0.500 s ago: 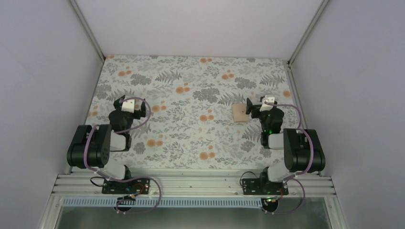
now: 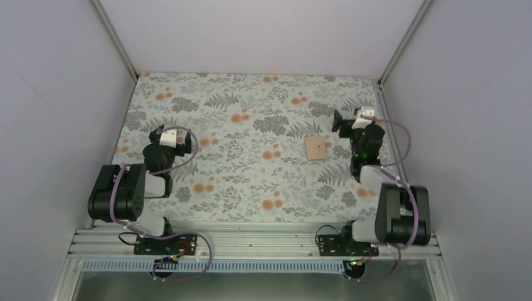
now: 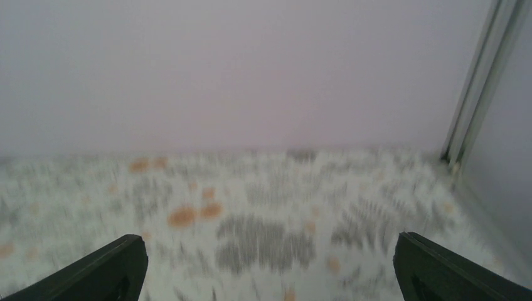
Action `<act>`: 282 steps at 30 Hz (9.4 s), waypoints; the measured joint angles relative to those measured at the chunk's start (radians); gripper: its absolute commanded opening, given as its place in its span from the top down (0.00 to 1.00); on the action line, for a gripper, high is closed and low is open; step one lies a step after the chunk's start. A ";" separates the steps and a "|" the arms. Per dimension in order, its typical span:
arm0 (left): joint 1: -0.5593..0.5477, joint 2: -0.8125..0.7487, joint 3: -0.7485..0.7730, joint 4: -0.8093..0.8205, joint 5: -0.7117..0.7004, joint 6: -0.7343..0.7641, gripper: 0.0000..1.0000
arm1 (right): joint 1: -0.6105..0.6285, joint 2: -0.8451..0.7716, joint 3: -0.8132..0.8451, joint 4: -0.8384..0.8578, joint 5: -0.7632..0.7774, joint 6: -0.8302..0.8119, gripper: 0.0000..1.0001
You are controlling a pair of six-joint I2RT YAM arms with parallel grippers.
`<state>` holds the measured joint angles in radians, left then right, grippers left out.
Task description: Take the credit cards out of the card holder
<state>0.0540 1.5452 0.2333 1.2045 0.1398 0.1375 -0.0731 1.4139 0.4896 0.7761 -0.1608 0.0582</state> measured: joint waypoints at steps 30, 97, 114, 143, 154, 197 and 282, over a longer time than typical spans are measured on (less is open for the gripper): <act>0.031 -0.183 1.012 -1.706 0.370 0.090 0.00 | 0.328 0.270 0.511 -1.341 0.227 0.183 0.01; -0.279 -0.170 1.262 -1.803 0.631 -0.080 0.84 | 0.919 0.204 0.954 -0.937 -0.001 0.341 0.46; -0.291 -0.191 1.365 -2.068 0.729 0.196 0.98 | 0.885 -0.079 0.674 -0.900 -0.163 0.051 0.01; -0.412 -0.231 1.415 -2.289 0.862 0.447 0.97 | 0.753 -0.029 0.805 -0.919 -0.783 -0.103 0.96; -0.414 -0.273 1.381 -2.234 0.780 0.383 0.00 | 0.750 -0.076 0.765 -0.930 -0.736 -0.092 0.96; -0.277 -0.322 1.095 -1.939 0.420 0.052 0.98 | 0.867 -0.082 0.809 -1.081 0.166 0.235 0.56; -0.264 -0.338 1.110 -2.018 0.682 0.194 0.98 | 0.732 -0.183 0.637 -0.838 -0.412 0.018 0.04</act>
<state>-0.2104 1.2068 1.3434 -0.8139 0.8219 0.3313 0.6594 1.2312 1.1267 -0.0616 -0.5728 0.0757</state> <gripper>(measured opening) 0.111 0.972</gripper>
